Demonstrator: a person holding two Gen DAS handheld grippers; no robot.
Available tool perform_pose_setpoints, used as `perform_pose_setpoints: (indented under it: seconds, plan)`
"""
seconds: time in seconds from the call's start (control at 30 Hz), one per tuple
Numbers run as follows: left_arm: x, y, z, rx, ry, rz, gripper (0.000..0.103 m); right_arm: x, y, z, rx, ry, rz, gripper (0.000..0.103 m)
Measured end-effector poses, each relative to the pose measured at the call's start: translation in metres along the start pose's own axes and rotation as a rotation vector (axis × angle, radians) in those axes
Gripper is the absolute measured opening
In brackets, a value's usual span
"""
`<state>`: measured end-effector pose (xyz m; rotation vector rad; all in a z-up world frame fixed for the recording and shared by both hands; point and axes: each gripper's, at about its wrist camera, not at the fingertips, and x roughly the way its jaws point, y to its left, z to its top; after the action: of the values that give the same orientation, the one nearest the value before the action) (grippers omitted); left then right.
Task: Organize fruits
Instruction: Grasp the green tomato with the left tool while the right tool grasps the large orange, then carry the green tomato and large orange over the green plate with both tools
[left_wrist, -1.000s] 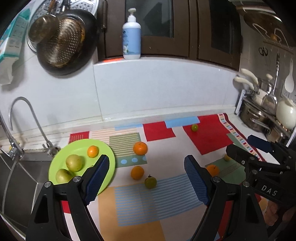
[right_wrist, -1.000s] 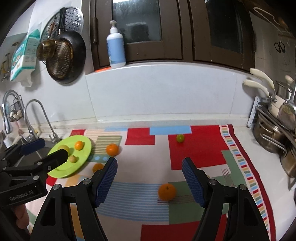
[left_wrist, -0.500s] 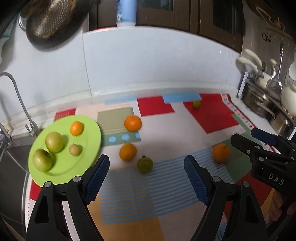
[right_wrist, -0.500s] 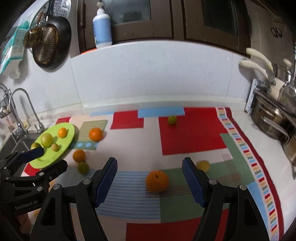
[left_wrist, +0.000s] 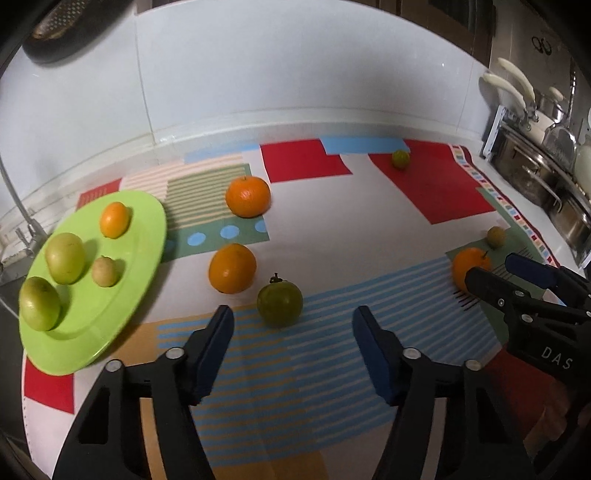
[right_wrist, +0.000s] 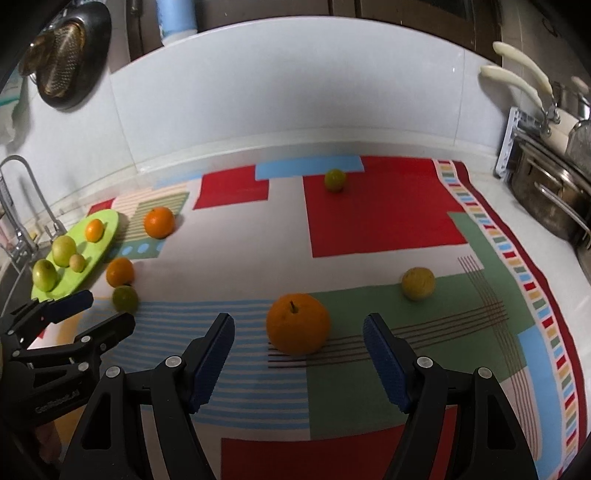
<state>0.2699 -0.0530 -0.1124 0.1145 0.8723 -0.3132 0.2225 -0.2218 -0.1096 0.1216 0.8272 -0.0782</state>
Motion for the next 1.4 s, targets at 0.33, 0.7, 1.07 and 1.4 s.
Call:
perform_pose_setpoints:
  seconds: [0.33,0.7,1.07,1.4]
  plan:
    - [0.024,0.001,0.008,0.008,0.034,0.01,0.045,0.023,-0.003,0.0,0.013,0.054,0.001,0.058]
    - [0.026,0.001,0.01,0.013,0.042,0.0,0.028,0.028,-0.003,0.0,0.014,0.073,0.016,0.043]
    - [-0.001,-0.003,0.013,0.014,0.001,-0.02,0.028,0.006,0.007,0.007,-0.004,0.032,0.055,0.043]
    - [-0.039,0.003,0.015,-0.006,-0.052,-0.006,0.028,-0.026,0.026,0.011,-0.049,-0.028,0.091,0.043]
